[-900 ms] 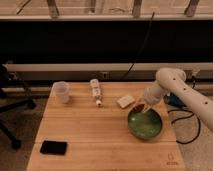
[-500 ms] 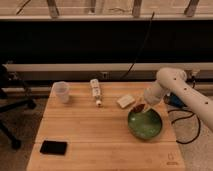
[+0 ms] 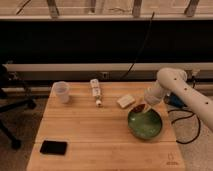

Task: Place the pepper in the ceramic bowl

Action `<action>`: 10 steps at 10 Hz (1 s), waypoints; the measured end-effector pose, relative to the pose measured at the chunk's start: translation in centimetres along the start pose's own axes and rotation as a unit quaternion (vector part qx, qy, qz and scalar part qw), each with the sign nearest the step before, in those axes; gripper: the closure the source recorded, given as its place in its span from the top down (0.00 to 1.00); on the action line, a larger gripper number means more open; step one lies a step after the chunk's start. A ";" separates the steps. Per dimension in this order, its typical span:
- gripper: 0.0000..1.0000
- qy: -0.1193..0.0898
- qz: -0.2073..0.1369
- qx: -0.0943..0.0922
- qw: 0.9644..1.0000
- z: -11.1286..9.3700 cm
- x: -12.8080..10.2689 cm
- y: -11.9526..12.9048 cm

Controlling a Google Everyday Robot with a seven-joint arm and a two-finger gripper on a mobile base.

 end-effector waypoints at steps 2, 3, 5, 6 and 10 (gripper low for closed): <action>0.60 0.000 -0.006 -0.012 1.000 0.5 -0.3 0.8; 0.67 0.001 -0.008 -0.018 1.000 0.8 -0.4 1.2; 0.80 0.008 -0.014 -0.040 0.999 1.5 -1.0 2.7; 0.80 0.013 -0.015 -0.046 0.999 1.5 -1.2 3.2; 0.80 0.030 -0.010 -0.047 0.998 0.9 -0.5 3.8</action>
